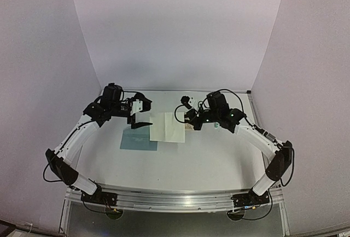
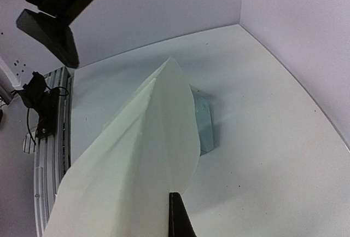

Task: Place the letter into the envelope and seal it

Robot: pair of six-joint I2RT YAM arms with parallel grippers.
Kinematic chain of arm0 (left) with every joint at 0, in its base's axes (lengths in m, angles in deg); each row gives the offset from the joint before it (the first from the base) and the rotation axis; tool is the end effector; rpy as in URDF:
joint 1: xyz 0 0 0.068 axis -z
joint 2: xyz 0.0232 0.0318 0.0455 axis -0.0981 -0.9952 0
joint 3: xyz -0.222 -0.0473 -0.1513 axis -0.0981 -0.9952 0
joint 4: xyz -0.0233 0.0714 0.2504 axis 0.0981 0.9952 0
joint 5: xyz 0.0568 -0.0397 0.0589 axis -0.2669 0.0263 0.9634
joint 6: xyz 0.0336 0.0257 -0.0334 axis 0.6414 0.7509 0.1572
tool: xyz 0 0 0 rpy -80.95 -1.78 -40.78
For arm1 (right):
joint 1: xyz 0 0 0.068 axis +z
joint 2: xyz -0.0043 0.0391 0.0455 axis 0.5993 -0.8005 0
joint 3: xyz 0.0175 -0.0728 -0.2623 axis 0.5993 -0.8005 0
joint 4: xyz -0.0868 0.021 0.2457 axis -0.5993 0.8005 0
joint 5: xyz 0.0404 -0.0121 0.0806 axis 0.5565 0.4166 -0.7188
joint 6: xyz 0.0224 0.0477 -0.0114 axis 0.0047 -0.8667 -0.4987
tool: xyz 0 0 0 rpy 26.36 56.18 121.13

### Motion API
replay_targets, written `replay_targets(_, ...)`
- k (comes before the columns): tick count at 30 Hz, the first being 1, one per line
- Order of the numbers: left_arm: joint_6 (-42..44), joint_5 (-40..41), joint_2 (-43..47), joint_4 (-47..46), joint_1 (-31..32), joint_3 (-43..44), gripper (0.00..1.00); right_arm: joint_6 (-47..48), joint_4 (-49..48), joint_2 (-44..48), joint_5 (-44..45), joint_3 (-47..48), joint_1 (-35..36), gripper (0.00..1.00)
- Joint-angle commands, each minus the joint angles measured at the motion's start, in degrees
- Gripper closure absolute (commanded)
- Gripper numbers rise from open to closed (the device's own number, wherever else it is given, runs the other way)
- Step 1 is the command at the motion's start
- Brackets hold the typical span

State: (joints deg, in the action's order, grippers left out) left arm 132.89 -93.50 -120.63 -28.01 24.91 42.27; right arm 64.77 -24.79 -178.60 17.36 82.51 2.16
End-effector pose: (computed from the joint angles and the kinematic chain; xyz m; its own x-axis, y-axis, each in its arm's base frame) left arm 0.2663 -0.1834 0.3989 0.3888 0.4947 -0.7772 0.8936 0.0028 0.4488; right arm 0.2912 0.2563 0.3585 -0.1305 -0.3879 -0.9124 -0.9338 0.3573 -0.0184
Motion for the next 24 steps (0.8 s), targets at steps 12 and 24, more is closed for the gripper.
replay_targets(12, -6.76, 0.59, -2.99, -1.98, 4.37, 2.71, 0.23, 3.27, -1.98, -1.75, -9.35, 5.7, 3.03, 1.0)
replay_targets(24, -3.88, -1.12, -2.9, 5.94, 4.36, 4.87, 0.64, 4.92, -2.44, -1.45, -9.75, 5.46, 3.03, 1.0)
